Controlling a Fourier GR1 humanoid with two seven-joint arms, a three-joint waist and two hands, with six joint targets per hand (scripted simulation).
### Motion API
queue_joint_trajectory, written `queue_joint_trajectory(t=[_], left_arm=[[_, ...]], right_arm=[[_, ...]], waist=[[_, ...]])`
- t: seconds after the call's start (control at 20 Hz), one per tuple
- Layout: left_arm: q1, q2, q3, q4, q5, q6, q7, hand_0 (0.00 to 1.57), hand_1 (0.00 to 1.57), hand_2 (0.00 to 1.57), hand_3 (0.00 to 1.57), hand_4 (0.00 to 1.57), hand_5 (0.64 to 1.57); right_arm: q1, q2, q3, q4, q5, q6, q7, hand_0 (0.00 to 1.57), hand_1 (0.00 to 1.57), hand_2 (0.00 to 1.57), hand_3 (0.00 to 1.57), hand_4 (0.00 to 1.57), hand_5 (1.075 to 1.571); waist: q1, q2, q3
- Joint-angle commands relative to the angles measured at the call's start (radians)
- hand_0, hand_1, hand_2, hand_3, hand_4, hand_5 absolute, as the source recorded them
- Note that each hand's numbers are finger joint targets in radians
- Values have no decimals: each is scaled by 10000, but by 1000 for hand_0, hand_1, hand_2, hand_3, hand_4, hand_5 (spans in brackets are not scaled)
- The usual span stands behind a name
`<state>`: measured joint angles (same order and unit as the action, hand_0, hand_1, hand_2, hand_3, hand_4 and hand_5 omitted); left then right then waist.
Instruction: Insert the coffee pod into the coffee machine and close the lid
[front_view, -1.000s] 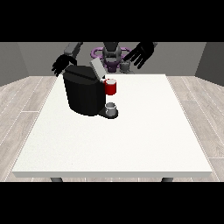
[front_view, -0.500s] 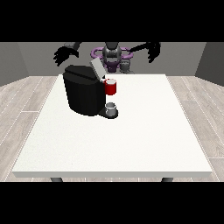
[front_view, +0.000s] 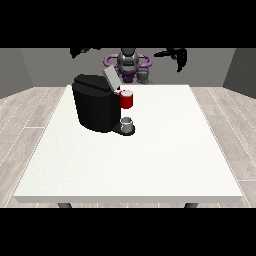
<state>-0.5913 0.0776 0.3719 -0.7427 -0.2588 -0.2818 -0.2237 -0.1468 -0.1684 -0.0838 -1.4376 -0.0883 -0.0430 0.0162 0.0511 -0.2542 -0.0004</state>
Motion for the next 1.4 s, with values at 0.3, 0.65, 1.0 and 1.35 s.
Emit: queue_joint_trajectory(t=[0.3,0.65,1.0,1.35], left_arm=[[852,-759,-609,-1680,925,-167,570,0,0,0,0,0,1571],[2099,-425,-814,-3223,1640,-257,567,0,0,0,0,0,1571],[2831,-726,-1412,-4869,2232,57,1355,0,0,0,0,0,1571],[2782,-506,-1748,-5512,2149,577,1431,0,0,0,0,0,1571]], right_arm=[[-753,-439,246,209,230,882,-413,0,0,0,0,137,1571],[-1550,128,847,-64,702,591,230,0,0,0,0,123,1571],[-2310,-136,27,1279,126,1103,10,0,0,0,0,0,1571],[-3465,-20,-137,2357,287,1016,-537,0,0,0,0,0,1571]], waist=[[1003,547,8],[669,1201,4],[985,1781,6],[836,2826,4]])
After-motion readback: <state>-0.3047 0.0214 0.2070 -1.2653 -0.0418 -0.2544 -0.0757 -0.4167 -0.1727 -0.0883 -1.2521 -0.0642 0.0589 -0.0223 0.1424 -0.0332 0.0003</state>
